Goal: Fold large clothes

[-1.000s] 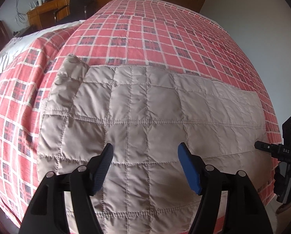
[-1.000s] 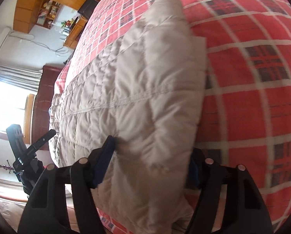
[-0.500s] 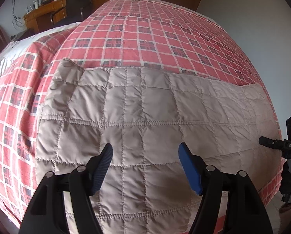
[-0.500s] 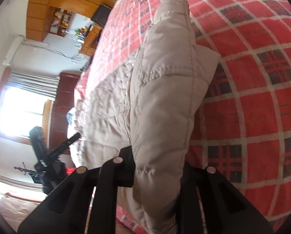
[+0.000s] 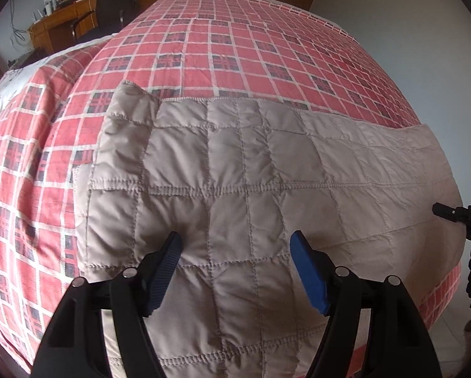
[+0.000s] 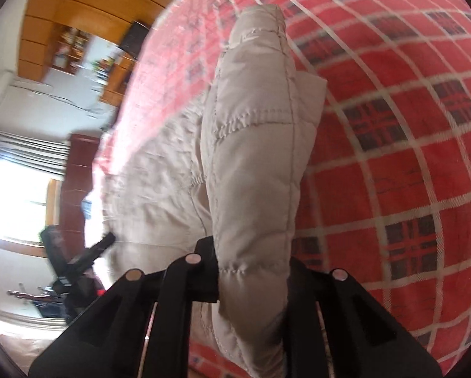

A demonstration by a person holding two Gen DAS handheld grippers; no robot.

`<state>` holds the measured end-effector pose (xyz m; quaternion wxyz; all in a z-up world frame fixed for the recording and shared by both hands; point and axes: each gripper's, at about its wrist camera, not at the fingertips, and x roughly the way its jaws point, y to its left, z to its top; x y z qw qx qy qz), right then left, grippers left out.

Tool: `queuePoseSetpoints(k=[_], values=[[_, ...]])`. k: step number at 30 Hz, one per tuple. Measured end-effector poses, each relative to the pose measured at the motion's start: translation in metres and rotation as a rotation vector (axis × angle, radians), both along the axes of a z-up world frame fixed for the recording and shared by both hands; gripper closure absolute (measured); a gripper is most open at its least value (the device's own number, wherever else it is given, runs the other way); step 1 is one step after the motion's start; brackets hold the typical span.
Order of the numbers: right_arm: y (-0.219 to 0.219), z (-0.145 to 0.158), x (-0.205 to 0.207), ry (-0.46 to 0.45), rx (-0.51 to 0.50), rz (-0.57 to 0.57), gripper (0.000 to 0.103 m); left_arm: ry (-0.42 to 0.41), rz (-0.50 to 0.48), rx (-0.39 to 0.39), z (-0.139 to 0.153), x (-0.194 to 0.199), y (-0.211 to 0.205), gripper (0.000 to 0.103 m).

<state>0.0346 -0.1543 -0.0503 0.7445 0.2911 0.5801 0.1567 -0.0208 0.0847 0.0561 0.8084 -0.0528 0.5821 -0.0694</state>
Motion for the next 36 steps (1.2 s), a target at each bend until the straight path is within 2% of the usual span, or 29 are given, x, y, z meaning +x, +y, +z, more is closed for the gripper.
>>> queuePoseSetpoints(k=[3, 6, 10, 15, 21, 27, 32, 36], values=[[0.000, -0.016, 0.000, 0.040, 0.019, -0.030, 0.091, -0.007, -0.005, -0.003, 0.000, -0.001, 0.000, 0.031], [0.001, -0.009, -0.001, 0.046, 0.006, -0.035, 0.091, -0.007, -0.004, -0.004, 0.000, -0.001, -0.001, 0.031], [0.008, 0.024, -0.002, 0.013, -0.052, -0.018, 0.091, -0.008, 0.001, -0.014, 0.001, -0.002, 0.000, 0.030], [0.045, 0.074, -0.005, -0.045, -0.117, 0.037, 0.091, -0.009, 0.000, -0.034, 0.003, -0.002, 0.003, 0.030], [0.093, 0.104, 0.003, -0.076, -0.199, 0.129, 0.091, -0.016, 0.001, -0.061, 0.009, -0.001, 0.008, 0.030], [0.139, 0.108, 0.011, -0.075, -0.257, 0.211, 0.088, -0.026, -0.004, -0.069, 0.016, 0.000, 0.013, 0.030], [0.169, 0.097, 0.019, -0.056, -0.271, 0.263, 0.084, -0.031, -0.008, -0.077, 0.020, 0.001, 0.019, 0.030], [0.192, 0.083, 0.025, -0.035, -0.281, 0.305, 0.084, -0.024, -0.006, -0.114, 0.023, 0.003, 0.028, 0.030]])
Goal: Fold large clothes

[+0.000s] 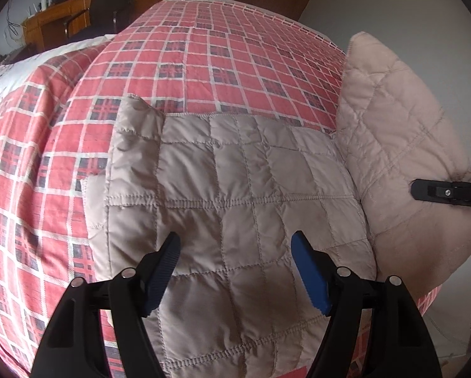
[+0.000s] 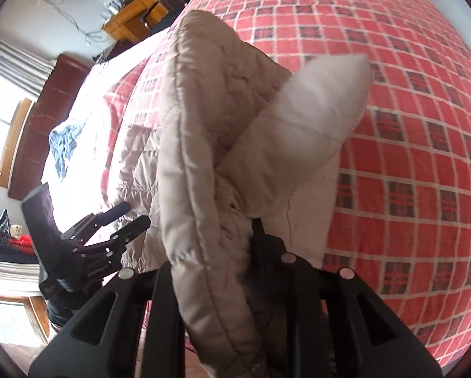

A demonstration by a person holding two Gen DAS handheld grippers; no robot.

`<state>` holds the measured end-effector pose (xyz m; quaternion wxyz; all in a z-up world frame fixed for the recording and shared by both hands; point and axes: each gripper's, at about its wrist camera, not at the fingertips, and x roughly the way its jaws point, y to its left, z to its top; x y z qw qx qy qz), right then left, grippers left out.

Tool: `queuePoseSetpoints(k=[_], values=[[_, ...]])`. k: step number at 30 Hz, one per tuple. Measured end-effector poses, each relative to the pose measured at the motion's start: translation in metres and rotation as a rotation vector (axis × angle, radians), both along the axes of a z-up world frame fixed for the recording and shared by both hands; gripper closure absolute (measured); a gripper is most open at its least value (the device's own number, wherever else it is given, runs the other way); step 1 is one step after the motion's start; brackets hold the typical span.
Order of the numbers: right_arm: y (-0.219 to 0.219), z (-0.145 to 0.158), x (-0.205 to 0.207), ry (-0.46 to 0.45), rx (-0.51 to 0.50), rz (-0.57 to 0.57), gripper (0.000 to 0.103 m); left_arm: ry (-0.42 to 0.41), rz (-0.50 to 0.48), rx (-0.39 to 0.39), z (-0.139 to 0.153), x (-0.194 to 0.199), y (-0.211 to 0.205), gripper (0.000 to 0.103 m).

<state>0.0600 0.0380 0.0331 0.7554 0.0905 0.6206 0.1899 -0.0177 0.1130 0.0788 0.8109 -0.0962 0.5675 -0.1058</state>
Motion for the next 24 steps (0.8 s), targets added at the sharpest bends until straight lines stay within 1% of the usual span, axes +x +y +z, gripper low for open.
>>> queuePoseSetpoints(k=[3, 4, 8, 9, 12, 14, 16, 17, 20, 22, 23, 24], values=[[0.020, -0.009, 0.000, 0.020, -0.016, 0.028, 0.083, 0.018, 0.014, -0.045, 0.001, 0.003, 0.012, 0.030], [0.027, -0.014, 0.000, 0.023, -0.030, 0.038, 0.082, 0.025, 0.024, -0.073, 0.002, 0.005, 0.018, 0.030], [0.047, -0.031, 0.001, 0.038, -0.058, 0.055, 0.081, 0.051, 0.068, -0.227, 0.005, 0.015, 0.036, 0.030], [0.049, -0.033, 0.002, 0.041, -0.058, 0.054, 0.080, 0.052, 0.068, -0.262, 0.006, 0.019, 0.038, 0.030], [0.053, -0.043, 0.004, 0.051, -0.051, 0.053, 0.076, 0.050, 0.053, -0.320, 0.007, 0.030, 0.035, 0.030], [0.054, -0.048, 0.003, 0.051, -0.045, 0.057, 0.074, 0.056, 0.031, -0.373, 0.005, 0.040, 0.029, 0.028], [0.055, -0.051, 0.001, 0.041, -0.035, 0.063, 0.069, 0.073, 0.013, -0.402, 0.003, 0.048, 0.021, 0.028], [0.050, -0.055, 0.001, 0.039, -0.023, 0.063, 0.067, 0.078, -0.008, -0.427, 0.002, 0.054, 0.015, 0.027], [0.045, -0.056, -0.004, 0.019, -0.002, 0.052, 0.061, 0.106, -0.056, -0.465, -0.005, 0.067, 0.000, 0.027], [0.041, -0.053, -0.008, 0.011, 0.038, 0.054, 0.050, 0.122, -0.073, -0.474, -0.008, 0.071, -0.006, 0.027], [0.039, -0.050, -0.010, 0.004, 0.049, 0.062, 0.047, 0.135, -0.084, -0.477, -0.010, 0.073, -0.012, 0.027], [0.037, -0.048, -0.013, -0.005, 0.054, 0.070, 0.044, 0.153, -0.118, -0.505, -0.012, 0.075, -0.025, 0.027]])
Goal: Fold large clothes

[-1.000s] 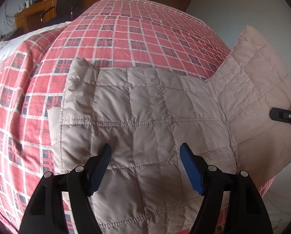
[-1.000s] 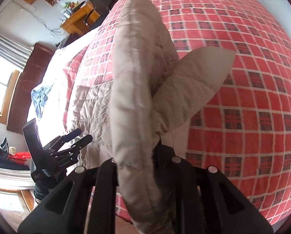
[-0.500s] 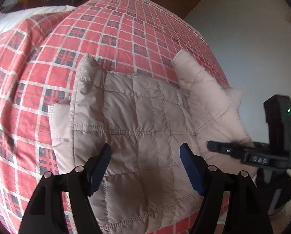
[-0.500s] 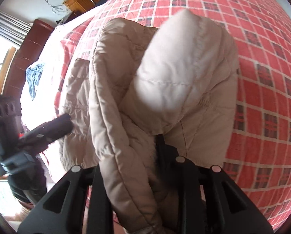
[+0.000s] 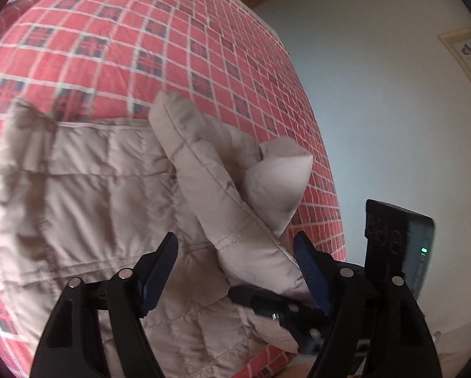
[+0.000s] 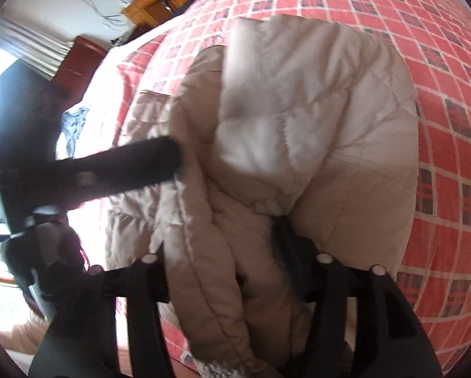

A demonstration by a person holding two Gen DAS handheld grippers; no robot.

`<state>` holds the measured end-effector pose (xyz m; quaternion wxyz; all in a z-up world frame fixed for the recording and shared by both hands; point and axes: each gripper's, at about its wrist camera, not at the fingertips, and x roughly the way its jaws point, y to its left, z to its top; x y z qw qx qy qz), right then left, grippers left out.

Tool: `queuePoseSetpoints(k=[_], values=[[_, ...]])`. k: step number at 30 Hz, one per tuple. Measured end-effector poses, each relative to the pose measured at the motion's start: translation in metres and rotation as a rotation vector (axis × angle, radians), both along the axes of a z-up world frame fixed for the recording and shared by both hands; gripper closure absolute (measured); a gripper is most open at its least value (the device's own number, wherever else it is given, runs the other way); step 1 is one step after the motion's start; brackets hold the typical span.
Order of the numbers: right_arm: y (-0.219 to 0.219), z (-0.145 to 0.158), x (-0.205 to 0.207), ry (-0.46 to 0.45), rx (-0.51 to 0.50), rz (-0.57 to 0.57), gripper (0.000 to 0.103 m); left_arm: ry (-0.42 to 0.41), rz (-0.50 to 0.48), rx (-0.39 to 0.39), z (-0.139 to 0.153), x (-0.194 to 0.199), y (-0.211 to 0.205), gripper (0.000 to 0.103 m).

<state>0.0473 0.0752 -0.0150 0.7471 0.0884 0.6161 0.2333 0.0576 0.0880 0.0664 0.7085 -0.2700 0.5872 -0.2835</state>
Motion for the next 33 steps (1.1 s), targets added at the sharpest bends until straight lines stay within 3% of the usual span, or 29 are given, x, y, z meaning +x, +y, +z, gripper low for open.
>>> queuePoseSetpoints(k=[3, 10, 17, 20, 22, 25, 29, 33], values=[[0.000, 0.005, -0.005, -0.017, 0.004, 0.015, 0.041, 0.004, -0.053, -0.032, -0.002, 0.006, -0.020, 0.027], [-0.004, 0.018, -0.024, -0.057, 0.005, 0.022, 0.040, 0.023, -0.097, 0.036, -0.021, 0.025, -0.050, 0.030], [-0.031, 0.053, -0.041, -0.105, 0.062, -0.005, 0.040, 0.040, -0.067, 0.027, -0.040, 0.032, -0.059, 0.057], [-0.063, 0.067, -0.045, -0.087, 0.160, -0.071, 0.040, 0.046, -0.048, 0.013, -0.044, 0.029, -0.049, 0.064], [-0.080, 0.073, -0.039, -0.086, 0.168, -0.129, 0.040, 0.045, -0.046, 0.009, -0.046, 0.030, -0.047, 0.066], [-0.107, 0.063, -0.038, -0.077, 0.105, -0.224, 0.039, 0.016, -0.054, 0.006, -0.044, 0.027, -0.047, 0.073], [-0.137, 0.024, -0.035, 0.005, 0.087, -0.312, 0.040, -0.037, -0.074, -0.007, -0.033, 0.026, -0.051, 0.085], [-0.143, 0.002, -0.036, 0.046, 0.103, -0.353, 0.040, -0.153, -0.126, -0.097, 0.007, 0.019, -0.060, 0.090]])
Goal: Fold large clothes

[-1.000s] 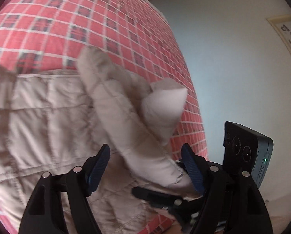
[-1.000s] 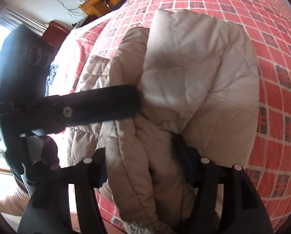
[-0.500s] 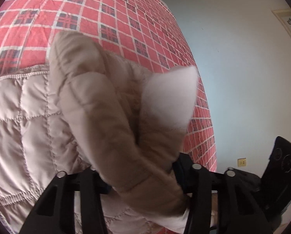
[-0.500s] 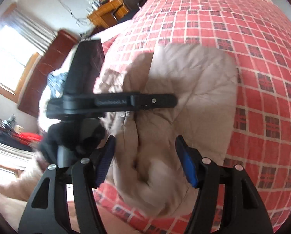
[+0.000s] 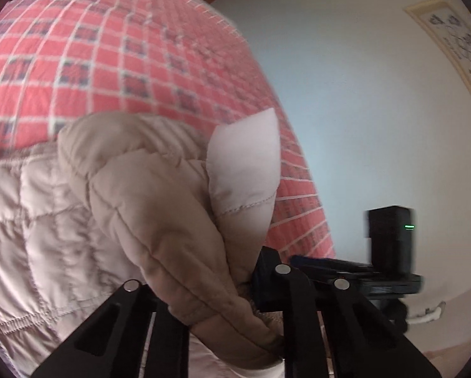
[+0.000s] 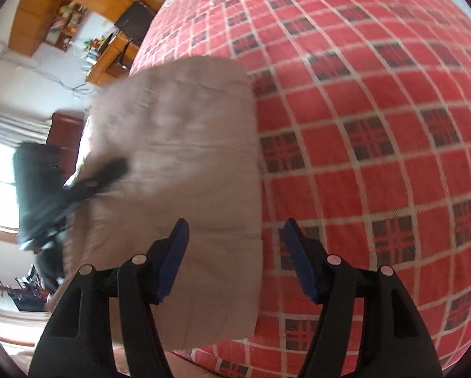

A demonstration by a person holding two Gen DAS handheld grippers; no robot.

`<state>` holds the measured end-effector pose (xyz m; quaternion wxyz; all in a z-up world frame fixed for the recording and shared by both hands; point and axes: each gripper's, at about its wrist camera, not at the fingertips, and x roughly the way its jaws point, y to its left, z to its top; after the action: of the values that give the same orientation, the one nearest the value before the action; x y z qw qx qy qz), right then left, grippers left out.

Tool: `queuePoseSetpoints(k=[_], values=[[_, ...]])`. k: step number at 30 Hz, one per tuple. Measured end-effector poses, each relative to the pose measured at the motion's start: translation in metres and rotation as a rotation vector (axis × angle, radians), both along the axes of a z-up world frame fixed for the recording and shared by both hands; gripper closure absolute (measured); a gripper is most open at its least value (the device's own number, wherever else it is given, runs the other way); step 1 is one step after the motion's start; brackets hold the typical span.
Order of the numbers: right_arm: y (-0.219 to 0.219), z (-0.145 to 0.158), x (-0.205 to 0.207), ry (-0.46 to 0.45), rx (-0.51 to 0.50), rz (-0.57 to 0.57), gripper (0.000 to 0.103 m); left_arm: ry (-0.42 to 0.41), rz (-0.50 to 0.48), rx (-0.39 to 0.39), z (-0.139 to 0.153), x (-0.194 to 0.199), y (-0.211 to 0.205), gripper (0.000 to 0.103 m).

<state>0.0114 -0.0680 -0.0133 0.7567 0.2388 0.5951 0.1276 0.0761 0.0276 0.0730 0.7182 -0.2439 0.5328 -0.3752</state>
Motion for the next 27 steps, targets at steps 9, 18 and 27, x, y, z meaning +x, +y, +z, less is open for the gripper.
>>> queuePoseSetpoints(k=[9, 18, 27], values=[[0.012, 0.023, -0.009, -0.062, 0.091, 0.065, 0.036, -0.114, 0.030, -0.132, 0.042, -0.008, 0.056, 0.090], [0.080, 0.019, -0.007, -0.025, 0.098, 0.223, 0.034, -0.008, 0.141, -0.166, -0.031, -0.009, 0.158, 0.088], [0.135, 0.003, 0.003, -0.011, -0.061, 0.322, 0.032, 0.135, 0.219, -0.109, -0.081, -0.016, 0.191, 0.064]])
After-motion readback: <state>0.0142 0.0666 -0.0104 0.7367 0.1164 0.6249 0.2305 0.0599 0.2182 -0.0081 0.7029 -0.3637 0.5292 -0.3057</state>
